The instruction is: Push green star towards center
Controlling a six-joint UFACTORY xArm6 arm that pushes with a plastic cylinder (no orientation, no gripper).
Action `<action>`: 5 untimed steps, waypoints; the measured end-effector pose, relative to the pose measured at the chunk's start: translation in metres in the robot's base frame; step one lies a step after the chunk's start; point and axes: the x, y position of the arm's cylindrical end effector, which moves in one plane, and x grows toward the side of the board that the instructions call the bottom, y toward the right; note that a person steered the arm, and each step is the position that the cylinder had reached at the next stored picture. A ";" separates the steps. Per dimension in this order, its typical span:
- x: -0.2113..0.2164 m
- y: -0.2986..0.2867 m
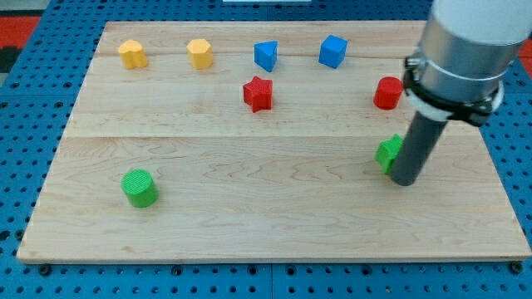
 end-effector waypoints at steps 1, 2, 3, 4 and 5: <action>-0.011 0.005; -0.009 0.024; -0.009 0.033; -0.003 0.063; -0.026 0.025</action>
